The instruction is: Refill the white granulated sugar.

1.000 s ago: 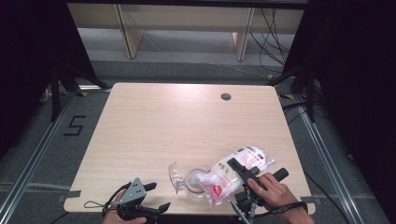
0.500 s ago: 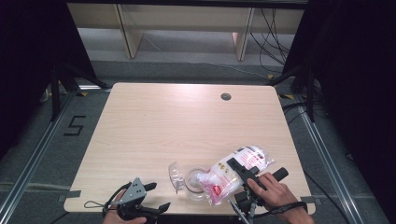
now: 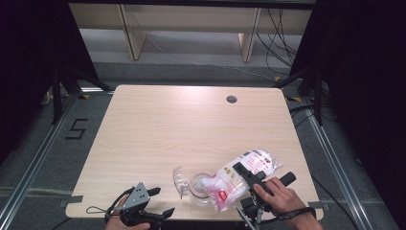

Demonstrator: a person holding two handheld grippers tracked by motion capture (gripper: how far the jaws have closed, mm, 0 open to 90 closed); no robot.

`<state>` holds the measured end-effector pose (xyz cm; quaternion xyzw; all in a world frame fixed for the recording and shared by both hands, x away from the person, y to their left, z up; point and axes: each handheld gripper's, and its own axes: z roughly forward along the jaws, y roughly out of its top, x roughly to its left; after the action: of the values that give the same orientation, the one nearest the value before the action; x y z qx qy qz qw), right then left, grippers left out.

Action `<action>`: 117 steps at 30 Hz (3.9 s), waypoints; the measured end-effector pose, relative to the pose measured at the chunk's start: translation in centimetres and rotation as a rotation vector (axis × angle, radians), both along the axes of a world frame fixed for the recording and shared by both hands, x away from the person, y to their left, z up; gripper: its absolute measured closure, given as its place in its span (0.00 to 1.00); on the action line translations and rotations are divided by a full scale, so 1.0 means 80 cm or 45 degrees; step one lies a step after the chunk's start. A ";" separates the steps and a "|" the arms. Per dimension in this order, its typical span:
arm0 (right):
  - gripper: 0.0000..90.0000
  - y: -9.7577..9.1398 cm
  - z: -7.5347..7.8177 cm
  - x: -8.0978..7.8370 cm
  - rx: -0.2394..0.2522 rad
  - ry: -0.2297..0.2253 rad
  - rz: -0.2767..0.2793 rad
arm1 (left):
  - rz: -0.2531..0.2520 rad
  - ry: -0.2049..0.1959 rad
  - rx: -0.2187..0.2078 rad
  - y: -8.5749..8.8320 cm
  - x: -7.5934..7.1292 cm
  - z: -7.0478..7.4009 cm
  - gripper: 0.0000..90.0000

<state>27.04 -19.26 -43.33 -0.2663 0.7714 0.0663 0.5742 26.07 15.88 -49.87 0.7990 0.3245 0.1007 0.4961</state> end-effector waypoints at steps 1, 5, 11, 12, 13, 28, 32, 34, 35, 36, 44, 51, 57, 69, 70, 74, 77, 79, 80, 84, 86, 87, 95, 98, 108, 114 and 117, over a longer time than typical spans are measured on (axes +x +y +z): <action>0.56 0.000 0.000 0.000 -0.001 0.004 -0.001 | 0.001 0.001 0.007 0.000 0.000 0.000 0.18; 0.56 0.000 0.001 0.001 -0.016 -0.004 0.014 | 0.001 0.002 0.009 0.001 0.000 0.001 0.18; 0.56 0.000 -0.001 0.000 -0.014 -0.002 0.000 | 0.000 0.000 0.003 0.000 0.000 0.000 0.18; 0.56 0.000 -0.001 0.000 -0.014 -0.004 0.001 | 0.000 -0.001 0.002 0.000 0.000 0.000 0.18; 0.56 0.000 0.000 0.000 -0.013 -0.002 -0.001 | 0.000 -0.001 0.002 0.000 0.000 0.000 0.18; 0.56 -0.001 0.001 0.000 -0.040 -0.025 -0.004 | 0.002 0.001 0.015 0.001 0.000 0.001 0.18; 0.56 -0.002 0.000 0.000 -0.041 -0.024 0.000 | 0.000 0.001 0.011 0.001 0.000 0.001 0.18; 0.56 -0.001 -0.001 0.000 -0.045 -0.025 -0.001 | 0.000 0.000 0.010 0.001 0.000 0.001 0.18; 0.56 -0.001 -0.001 0.000 -0.047 -0.027 0.004 | 0.000 0.001 0.010 0.001 0.000 0.001 0.18; 0.56 -0.001 -0.001 0.000 -0.045 -0.025 0.001 | 0.000 0.001 0.010 0.001 0.000 0.001 0.18; 0.56 -0.001 0.000 0.000 -0.043 -0.024 -0.001 | -0.004 0.000 0.018 0.001 0.000 0.001 0.18; 0.56 -0.001 0.000 0.000 -0.047 -0.021 0.001 | 0.000 0.000 0.008 0.001 0.000 0.001 0.18; 0.56 -0.001 0.001 0.000 -0.051 -0.027 0.006 | -0.015 -0.017 0.019 0.002 0.001 0.001 0.18; 0.57 -0.002 0.002 -0.001 -0.053 -0.032 -0.002 | -0.002 -0.001 0.018 0.002 0.000 0.002 0.18; 0.57 -0.002 0.002 -0.001 -0.055 -0.030 -0.004 | -0.005 -0.003 0.018 0.002 0.000 0.001 0.18; 0.57 -0.002 0.001 -0.001 -0.039 -0.035 0.008 | -0.002 -0.003 0.007 0.001 0.000 0.001 0.18; 0.57 -0.001 0.001 -0.001 -0.040 -0.034 0.011 | -0.003 -0.002 0.012 0.002 0.000 0.001 0.18; 0.57 -0.001 0.001 -0.002 -0.039 -0.036 0.011 | -0.002 -0.003 0.008 0.001 0.000 0.001 0.18; 0.57 -0.001 0.002 -0.002 -0.053 -0.027 0.002 | -0.002 -0.003 0.008 0.001 0.000 0.001 0.18; 0.57 -0.001 0.002 -0.002 -0.049 -0.025 0.002 | 0.002 -0.003 0.020 0.002 0.000 0.002 0.18; 0.57 -0.001 0.002 -0.002 -0.048 -0.023 0.002 | -0.007 0.003 0.014 0.002 0.000 0.002 0.18; 0.57 -0.001 0.002 -0.002 -0.048 -0.022 0.002 | -0.006 0.000 0.013 0.002 0.000 0.002 0.18; 0.58 -0.002 0.003 -0.001 -0.034 -0.027 0.008 | -0.005 -0.004 0.011 0.002 0.001 0.002 0.18; 0.58 -0.003 0.003 -0.002 -0.030 -0.025 0.002 | -0.005 -0.003 0.010 0.002 0.001 0.001 0.18; 0.58 -0.002 0.002 -0.002 -0.038 -0.023 0.006 | -0.005 -0.002 0.018 0.002 0.000 0.002 0.18; 0.58 -0.002 0.002 -0.003 -0.034 -0.013 -0.009 | -0.004 -0.003 0.021 0.002 0.000 0.002 0.18; 0.58 -0.002 0.003 -0.002 -0.046 -0.027 0.006 | -0.005 -0.003 0.021 0.002 0.000 0.002 0.18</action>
<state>26.91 -19.44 -43.05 -0.2789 0.7658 0.0508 0.5773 26.10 16.05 -49.74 0.8035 0.3217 0.1032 0.4901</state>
